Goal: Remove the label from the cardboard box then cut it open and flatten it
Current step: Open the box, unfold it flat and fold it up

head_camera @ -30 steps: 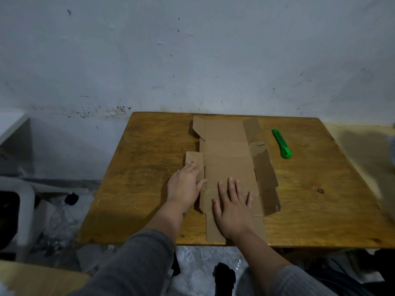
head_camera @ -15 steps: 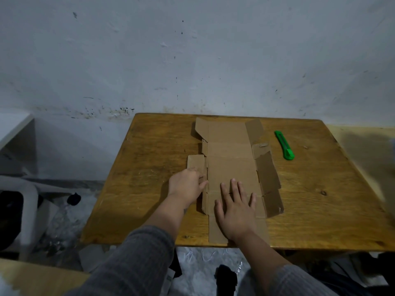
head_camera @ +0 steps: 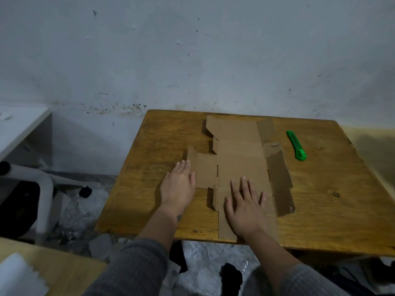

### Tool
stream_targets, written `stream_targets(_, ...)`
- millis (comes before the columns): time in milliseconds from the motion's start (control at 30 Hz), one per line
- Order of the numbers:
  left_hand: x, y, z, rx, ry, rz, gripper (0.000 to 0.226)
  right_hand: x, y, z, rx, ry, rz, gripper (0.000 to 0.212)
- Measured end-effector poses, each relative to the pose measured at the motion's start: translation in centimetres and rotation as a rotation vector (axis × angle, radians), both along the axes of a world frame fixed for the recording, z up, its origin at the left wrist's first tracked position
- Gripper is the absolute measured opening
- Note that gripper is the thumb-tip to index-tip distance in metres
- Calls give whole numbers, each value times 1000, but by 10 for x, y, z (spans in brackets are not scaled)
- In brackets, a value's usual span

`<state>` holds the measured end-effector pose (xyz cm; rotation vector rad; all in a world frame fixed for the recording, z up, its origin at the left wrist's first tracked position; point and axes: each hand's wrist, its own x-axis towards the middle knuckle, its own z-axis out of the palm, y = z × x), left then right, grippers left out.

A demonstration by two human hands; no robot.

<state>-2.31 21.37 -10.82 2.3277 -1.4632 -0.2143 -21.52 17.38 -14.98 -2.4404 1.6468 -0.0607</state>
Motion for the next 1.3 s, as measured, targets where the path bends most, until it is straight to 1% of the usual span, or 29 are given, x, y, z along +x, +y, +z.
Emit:
stream_targets(67,8,3,-6,157,-51,-14,66,0,0,0,-3,-1,-1,64)
stream_targets(133,11,6,-13,244,-57,-23,83,0,0,0,-2,-6,-1,66)
stream_targets(233,12,9,-22,339,-91,-39,95,-1,0,0,-1,-3,0,64)
stream_targets(333,13,10,-25,400,-100,-52,93,-1,0,1,-4,-6,-5,62)
stream_targets(433,10,6,-19,368,-48,-17,84,-2,-1,3,13,-22,-6,63)
stream_targets(500,4,-1,-9,344,-44,24,85,-2,-7,9,59,-68,-35,59)
stream_targets(600,-10,-22,7,327,-105,24,83,-2,-21,29,123,-151,-105,48)
stream_targets(667,-22,-39,18,319,-187,-25,80,1,-34,42,57,-167,-126,43)
stream_targets(733,-34,-56,24,299,-269,-92,79,0,-54,49,-56,-121,-115,46)
stream_targets(800,-45,-71,24,303,-281,-162,79,-3,-79,50,-93,-30,-90,50)
stream_targets(867,-52,-82,16,351,-254,-205,81,-9,-106,48,-78,54,-72,53)
stream_targets(933,-55,-87,5,411,-210,-201,89,-17,-128,41,-50,121,-69,56)
stream_targets(1000,-54,-88,-7,448,-188,-185,99,-25,-141,29,8,136,-105,59)
stream_targets(1067,-49,-87,-19,457,-177,-176,107,-32,-147,18,50,77,-158,61)
stream_targets(1133,-44,-84,-27,430,-169,-171,111,-36,-153,13,14,-11,-200,59)
stream_targets(1200,-42,-81,-34,349,-181,-170,110,-34,-165,12,-47,-123,-279,56)
stream_targets(1300,-43,-79,-39,225,-165,-152,109,-27,-196,11,-105,-353,-408,54)
